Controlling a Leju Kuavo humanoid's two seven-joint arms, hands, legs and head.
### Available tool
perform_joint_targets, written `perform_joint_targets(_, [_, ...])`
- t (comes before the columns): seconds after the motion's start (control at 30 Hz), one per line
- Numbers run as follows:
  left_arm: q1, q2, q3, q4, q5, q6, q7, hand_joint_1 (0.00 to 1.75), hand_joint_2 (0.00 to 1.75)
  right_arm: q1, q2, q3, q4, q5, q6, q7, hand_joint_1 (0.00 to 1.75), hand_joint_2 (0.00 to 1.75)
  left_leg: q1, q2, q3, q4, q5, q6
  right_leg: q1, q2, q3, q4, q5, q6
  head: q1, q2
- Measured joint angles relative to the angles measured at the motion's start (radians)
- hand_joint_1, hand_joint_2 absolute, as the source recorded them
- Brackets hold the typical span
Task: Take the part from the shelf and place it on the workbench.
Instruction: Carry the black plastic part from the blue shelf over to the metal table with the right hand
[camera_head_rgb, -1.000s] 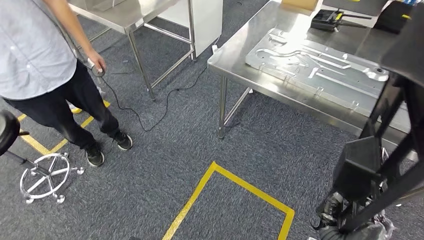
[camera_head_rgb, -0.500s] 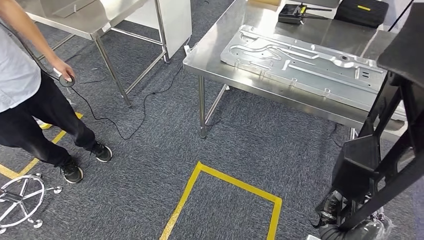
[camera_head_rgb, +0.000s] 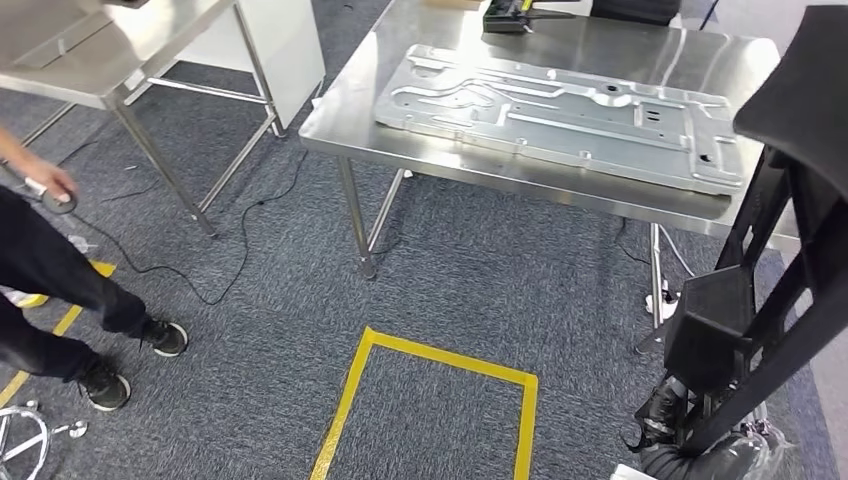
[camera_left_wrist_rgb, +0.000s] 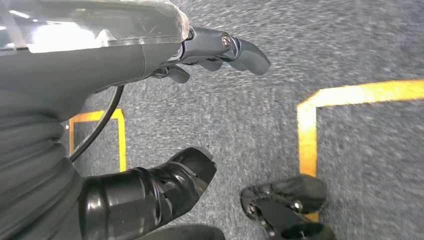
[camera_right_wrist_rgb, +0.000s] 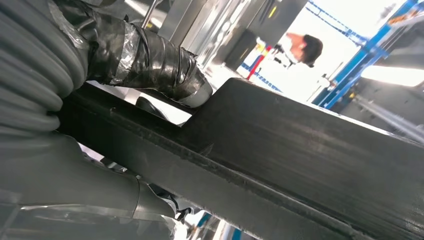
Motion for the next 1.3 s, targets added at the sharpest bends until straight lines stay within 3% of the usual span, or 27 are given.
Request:
perform_joint_targets(0.07, [0.001,0.0,-0.001,0.0,0.0,0.0,-0.001,0.0,1.75,-0.002,0.0,0.0,0.001,0.0,0.0,0.0,1.75,1.75,0.003,-0.041,-0.054,0.117,-0.064,-0.003,-0.001,0.02,0.001,-0.003,0.002,-0.008,-0.001,0.0])
perform_joint_targets(0.1, [0.003,0.0,-0.001,0.0,-0.001,0.0,-0.001,0.0,1.75,-0.003,-0.001,0.0,0.002,0.0,0.0,0.0,1.75,1.75,0.003,-0.05,-0.085,0.178,-0.089,-0.005,0.0,0.032,0.0,-0.002,0.002,-0.009,-0.001,0.0])
perform_joint_targets(0.13, [0.004,0.0,-0.001,0.0,-0.001,0.0,0.0,0.0,1.75,-0.003,-0.001,0.0,0.003,0.0,0.0,0.0,1.75,1.75,0.003,-0.054,-0.105,0.216,-0.095,-0.005,0.002,0.044,0.0,-0.001,0.001,-0.01,-0.001,0.0])
perform_joint_targets(0.17, [0.006,0.0,-0.001,0.0,-0.001,0.0,0.0,0.0,1.75,-0.003,-0.002,0.0,0.004,0.0,0.0,0.0,1.75,1.75,0.003,-0.056,-0.109,0.217,-0.079,-0.004,0.003,0.057,0.0,0.002,0.001,-0.01,-0.001,0.0])
perform_joint_targets(0.23, [0.006,0.0,-0.001,0.0,-0.001,0.0,0.001,0.0,1.75,-0.004,-0.003,0.0,0.005,0.006,0.0,0.0,1.75,1.75,0.003,-0.069,-0.069,0.116,-0.006,0.002,0.004,0.082,0.001,0.01,-0.002,-0.009,-0.001,0.0])
perform_joint_targets(0.3, [0.005,0.001,-0.001,0.0,-0.002,0.0,0.002,0.0,1.75,-0.006,-0.005,0.001,0.006,0.018,0.0,0.0,1.75,1.75,0.002,-0.103,-0.023,0.004,0.042,0.011,0.005,0.102,-0.003,0.017,-0.005,-0.003,-0.001,0.0])
perform_joint_targets(0.37, [0.003,0.001,-0.001,0.0,-0.005,0.0,0.003,0.0,1.75,-0.009,-0.008,0.004,0.007,0.03,0.0,0.0,1.75,1.75,-0.002,-0.12,-0.011,-0.028,0.045,0.018,0.002,0.117,-0.009,0.02,-0.004,0.008,-0.001,0.0])
perform_joint_targets(0.4, [0.001,0.002,-0.002,0.0,-0.007,0.0,0.003,0.0,1.75,-0.01,-0.01,0.005,0.007,0.035,0.0,0.001,1.75,1.75,-0.003,-0.113,-0.01,-0.031,0.048,0.022,0.001,0.125,-0.011,0.019,-0.002,0.015,-0.001,0.0])
perform_joint_targets(0.43, [0.0,0.001,-0.002,0.0,-0.007,0.0,0.003,0.0,1.75,-0.01,-0.012,0.006,0.007,0.037,0.0,0.001,1.75,1.75,-0.002,-0.105,-0.008,-0.035,0.052,0.029,-0.001,0.125,-0.012,0.02,-0.002,0.021,-0.001,0.0])
perform_joint_targets(0.5, [0.0,0.001,-0.002,0.0,-0.008,0.0,0.003,0.0,1.75,-0.013,-0.017,0.009,0.007,0.043,0.0,0.001,1.75,1.75,0.003,-0.09,-0.003,-0.047,0.061,0.042,0.001,0.093,-0.027,0.053,-0.025,0.031,0.001,0.0])
perform_joint_targets(0.57, [0.001,0.0,-0.002,0.0,-0.009,-0.001,0.003,0.0,1.75,-0.019,-0.021,0.013,0.008,0.059,0.0,-0.004,1.75,1.75,0.003,-0.076,-0.002,-0.053,0.064,0.05,0.001,0.047,-0.078,0.161,-0.084,0.039,0.003,0.0])
perform_joint_targets(0.6, [0.002,0.0,-0.002,0.0,-0.01,-0.001,0.003,0.0,1.75,-0.022,-0.022,0.015,0.008,0.07,0.0,-0.008,1.75,1.75,0.003,-0.068,-0.002,-0.052,0.064,0.051,-0.002,0.037,-0.11,0.226,-0.112,0.044,0.003,0.0])
perform_joint_targets(0.63, [0.003,0.0,-0.002,0.0,-0.012,-0.002,0.003,0.0,1.75,-0.023,-0.023,0.016,0.008,0.081,0.0,-0.011,1.75,1.75,0.003,-0.061,-0.002,-0.052,0.063,0.051,-0.005,0.032,-0.134,0.274,-0.126,0.048,0.003,0.0])
perform_joint_targets(0.67, [0.003,0.0,-0.003,0.0,-0.014,-0.003,0.001,0.0,1.75,-0.023,-0.023,0.016,0.008,0.093,0.0,-0.014,1.75,1.75,0.003,-0.057,-0.002,-0.052,0.062,0.05,-0.009,0.03,-0.141,0.288,-0.12,0.051,0.003,0.0])
perform_joint_targets(0.7, [0.004,0.0,-0.004,0.0,-0.016,-0.005,-0.001,0.0,1.75,-0.024,-0.023,0.016,0.008,0.103,0.0,-0.015,1.75,1.75,0.003,-0.053,0.0,-0.052,0.06,0.049,-0.012,0.028,-0.128,0.263,-0.097,0.053,0.003,0.0])
perform_joint_targets(0.8, [0.002,0.0,-0.007,0.0,-0.017,-0.02,-0.013,0.0,1.75,-0.028,-0.023,0.018,0.007,0.12,0.0,-0.017,1.75,1.75,0.002,-0.05,0.007,-0.049,0.052,0.037,-0.014,0.014,-0.028,0.068,-0.012,0.046,0.003,0.0])
perform_joint_targets(0.87, [0.001,0.002,-0.007,0.0,-0.013,-0.031,-0.018,0.0,1.75,-0.031,-0.023,0.021,0.007,0.124,0.0,-0.017,1.75,1.75,-0.003,-0.05,0.007,-0.046,0.046,0.032,-0.01,0.009,-0.001,0.01,-0.003,0.038,0.002,0.0])
perform_joint_targets(0.97, [0.001,0.004,-0.006,0.0,-0.008,-0.043,-0.024,0.0,1.75,-0.031,-0.024,0.024,0.007,0.125,0.0,-0.017,1.75,1.75,-0.003,-0.047,0.007,-0.047,0.042,0.035,-0.007,0.013,0.0,0.008,-0.004,0.031,0.001,0.0])
perform_joint_targets(1.1, [0.001,0.007,-0.005,0.0,0.001,-0.072,-0.03,0.0,1.75,-0.032,-0.025,0.028,0.008,0.124,0.0,-0.017,1.75,1.75,0.001,-0.047,0.012,-0.054,0.044,0.025,-0.003,0.013,0.001,0.01,-0.009,0.022,0.001,0.0])
perform_joint_targets(1.3, [0.001,0.013,-0.004,0.0,0.003,-0.091,-0.035,0.0,1.75,-0.031,-0.028,0.038,0.019,0.12,0.0,-0.006,1.75,1.75,0.0,-0.047,0.012,-0.048,0.04,0.024,-0.005,0.013,0.001,0.011,-0.009,0.02,0.001,0.0])
